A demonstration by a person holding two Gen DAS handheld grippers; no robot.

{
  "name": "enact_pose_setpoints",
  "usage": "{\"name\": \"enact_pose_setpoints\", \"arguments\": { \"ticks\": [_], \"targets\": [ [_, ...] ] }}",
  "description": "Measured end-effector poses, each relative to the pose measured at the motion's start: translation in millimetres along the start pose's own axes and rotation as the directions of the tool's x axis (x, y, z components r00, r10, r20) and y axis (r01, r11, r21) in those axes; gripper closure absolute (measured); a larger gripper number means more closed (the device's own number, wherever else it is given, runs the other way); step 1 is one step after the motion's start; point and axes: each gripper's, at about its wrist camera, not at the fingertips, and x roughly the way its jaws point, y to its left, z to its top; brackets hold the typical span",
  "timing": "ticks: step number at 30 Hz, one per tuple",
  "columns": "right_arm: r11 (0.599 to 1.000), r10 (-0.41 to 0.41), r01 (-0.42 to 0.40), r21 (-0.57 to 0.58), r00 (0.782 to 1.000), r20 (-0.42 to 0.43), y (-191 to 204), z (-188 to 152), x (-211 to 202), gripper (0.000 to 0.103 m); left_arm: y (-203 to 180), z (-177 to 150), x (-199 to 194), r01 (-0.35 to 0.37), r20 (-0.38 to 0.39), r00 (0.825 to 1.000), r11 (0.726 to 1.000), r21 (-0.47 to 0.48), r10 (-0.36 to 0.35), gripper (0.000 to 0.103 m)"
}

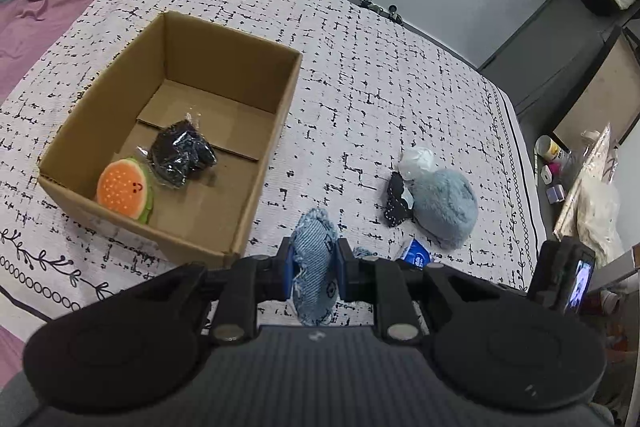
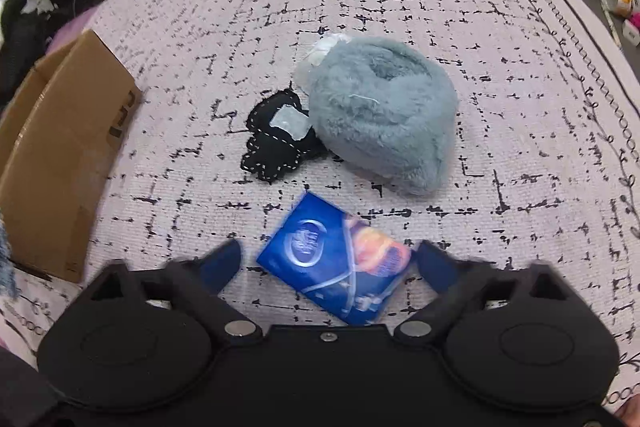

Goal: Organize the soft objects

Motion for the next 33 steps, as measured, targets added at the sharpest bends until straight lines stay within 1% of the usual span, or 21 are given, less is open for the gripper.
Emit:
{"name": "enact_pose_setpoints", "arguments": {
  "ticks": [5,19,26,33],
  "targets": [
    [1.0,0.009,-0.009,-0.007,1.0,-0.01,5.0,5.5,-8.0,0.023,2.3,3.9,-4.9,0.008,0.015,1.0,1.0,0.0,-0.008,0.083],
    [0.998,0.067,-0.065,-0.022,0.995,0.08,32.4,28.6,-62.7,0.023,14.3,21.4,-26.0,0.02,0.079,0.997,1.0,0.009,-0.02,0.083],
    [0.993,0.112,-0.107,-0.046,0.986,0.123,55.0,39.7,-91.5,0.023,29.9,35.9,-37.8,0.014,0.118,0.993,1.0,0.001,-0.014,0.083],
    [0.984,0.165,-0.151,-0.093,0.972,0.168,79.5,51.8,-118.0,0.022,49.3,56.5,-44.2,-0.011,0.153,0.988,1.0,-0.014,0.014,0.083]
  ]
}}
